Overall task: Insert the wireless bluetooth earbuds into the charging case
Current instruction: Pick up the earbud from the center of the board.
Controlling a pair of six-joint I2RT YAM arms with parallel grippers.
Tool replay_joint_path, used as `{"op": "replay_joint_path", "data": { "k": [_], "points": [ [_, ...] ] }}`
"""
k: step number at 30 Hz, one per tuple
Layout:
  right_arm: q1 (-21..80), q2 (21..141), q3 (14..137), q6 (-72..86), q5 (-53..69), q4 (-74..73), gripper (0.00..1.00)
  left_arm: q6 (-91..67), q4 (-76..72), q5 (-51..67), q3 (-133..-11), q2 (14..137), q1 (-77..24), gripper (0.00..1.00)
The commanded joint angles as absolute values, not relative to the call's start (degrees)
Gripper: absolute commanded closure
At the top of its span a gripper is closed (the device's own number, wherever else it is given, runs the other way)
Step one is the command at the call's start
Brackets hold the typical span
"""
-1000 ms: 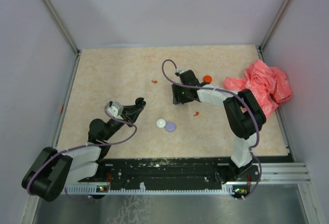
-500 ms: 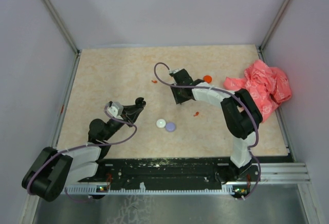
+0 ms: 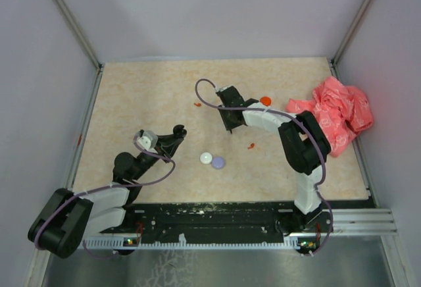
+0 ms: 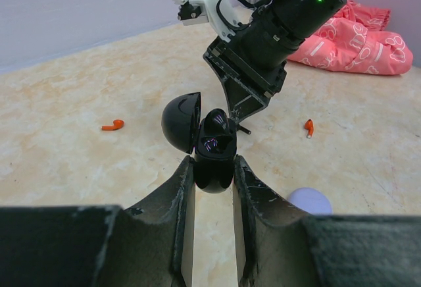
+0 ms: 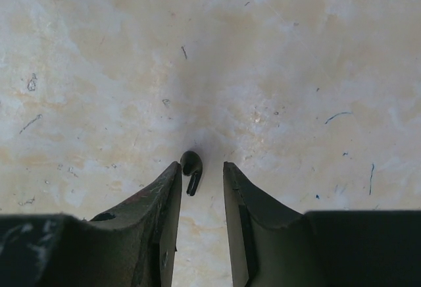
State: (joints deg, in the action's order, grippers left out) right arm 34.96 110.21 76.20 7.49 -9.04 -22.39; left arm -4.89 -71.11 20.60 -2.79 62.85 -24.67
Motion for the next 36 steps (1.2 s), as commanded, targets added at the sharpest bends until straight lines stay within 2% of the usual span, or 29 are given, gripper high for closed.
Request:
{"op": "replay_joint_path", "data": {
  "k": [1,21,26,36],
  "points": [
    [34.89,111.69,80.22,6.99,-8.47,-21.77,0.69,-4.92,-73.21,21.66,-3.95,62.83,-24.76,1.00],
    [34.91,115.46,82.11,7.82,-5.59,-25.47,0.73,-5.01,-73.77,22.23,-4.06,63.66,-24.70,1.00],
    [34.92,116.19,82.55,7.81,-5.84,-26.29,0.82,-5.19,-74.27,22.52,-4.08,64.07,-24.69,1.00],
    [37.75,108.27,80.13,6.51,-9.13,-24.64,0.86,-5.48,-74.70,23.11,-4.22,64.07,-24.75,1.00]
  ]
}}
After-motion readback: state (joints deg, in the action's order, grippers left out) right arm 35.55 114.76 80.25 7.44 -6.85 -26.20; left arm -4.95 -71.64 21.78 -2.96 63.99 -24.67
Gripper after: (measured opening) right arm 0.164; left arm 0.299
